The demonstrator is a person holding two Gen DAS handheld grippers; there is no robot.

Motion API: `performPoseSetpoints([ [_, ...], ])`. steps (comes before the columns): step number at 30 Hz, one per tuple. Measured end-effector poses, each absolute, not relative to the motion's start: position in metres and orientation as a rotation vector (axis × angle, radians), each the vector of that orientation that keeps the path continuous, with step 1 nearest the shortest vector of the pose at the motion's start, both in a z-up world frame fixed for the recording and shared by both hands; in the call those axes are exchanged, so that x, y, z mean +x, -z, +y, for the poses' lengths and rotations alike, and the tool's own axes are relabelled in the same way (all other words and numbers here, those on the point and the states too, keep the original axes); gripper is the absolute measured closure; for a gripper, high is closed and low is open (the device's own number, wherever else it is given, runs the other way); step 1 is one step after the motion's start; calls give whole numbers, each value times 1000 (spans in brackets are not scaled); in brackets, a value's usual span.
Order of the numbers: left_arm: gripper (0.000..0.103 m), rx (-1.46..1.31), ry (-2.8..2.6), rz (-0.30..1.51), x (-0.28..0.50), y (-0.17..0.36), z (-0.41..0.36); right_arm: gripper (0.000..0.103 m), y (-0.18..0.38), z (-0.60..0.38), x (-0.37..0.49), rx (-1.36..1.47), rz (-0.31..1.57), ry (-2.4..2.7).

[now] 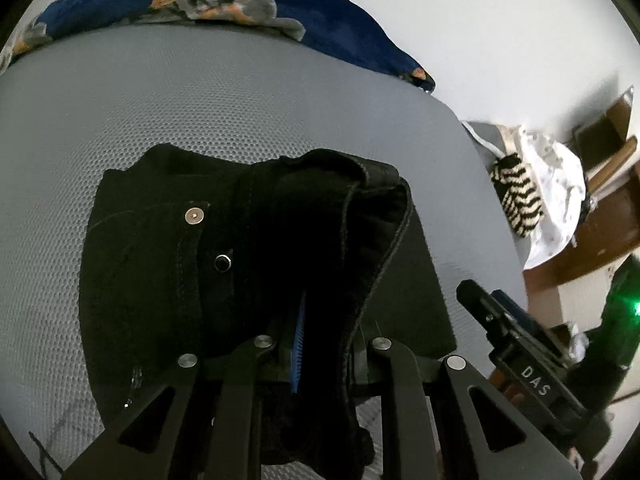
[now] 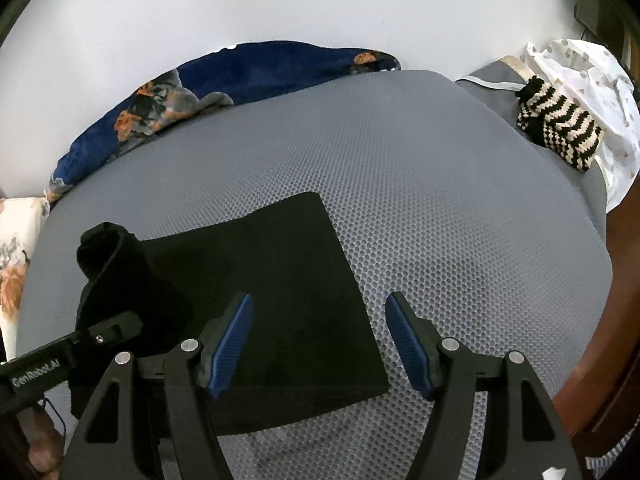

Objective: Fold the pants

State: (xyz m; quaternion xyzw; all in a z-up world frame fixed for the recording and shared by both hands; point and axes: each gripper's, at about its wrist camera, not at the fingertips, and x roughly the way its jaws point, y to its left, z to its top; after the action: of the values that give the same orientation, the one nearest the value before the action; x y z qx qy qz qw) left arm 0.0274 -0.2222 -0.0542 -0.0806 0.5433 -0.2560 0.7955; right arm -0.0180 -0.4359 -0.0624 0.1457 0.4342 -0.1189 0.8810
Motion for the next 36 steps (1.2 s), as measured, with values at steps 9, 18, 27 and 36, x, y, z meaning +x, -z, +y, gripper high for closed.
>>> performPoseSetpoints([
  [9,71,-166,583,1156,26,55,-225,37,67,-434,-16,307,918,237],
  [18,38,-212,663,1035,12,26,-207,37,67,-435,-15,316,920,231],
  [27,36,-162,394,950,20,33,-133,35,80,-433,-9,567,948,-65],
  [36,36,-196,251,1019,18,66,-82,31,112,-415,16,502,1115,-256],
])
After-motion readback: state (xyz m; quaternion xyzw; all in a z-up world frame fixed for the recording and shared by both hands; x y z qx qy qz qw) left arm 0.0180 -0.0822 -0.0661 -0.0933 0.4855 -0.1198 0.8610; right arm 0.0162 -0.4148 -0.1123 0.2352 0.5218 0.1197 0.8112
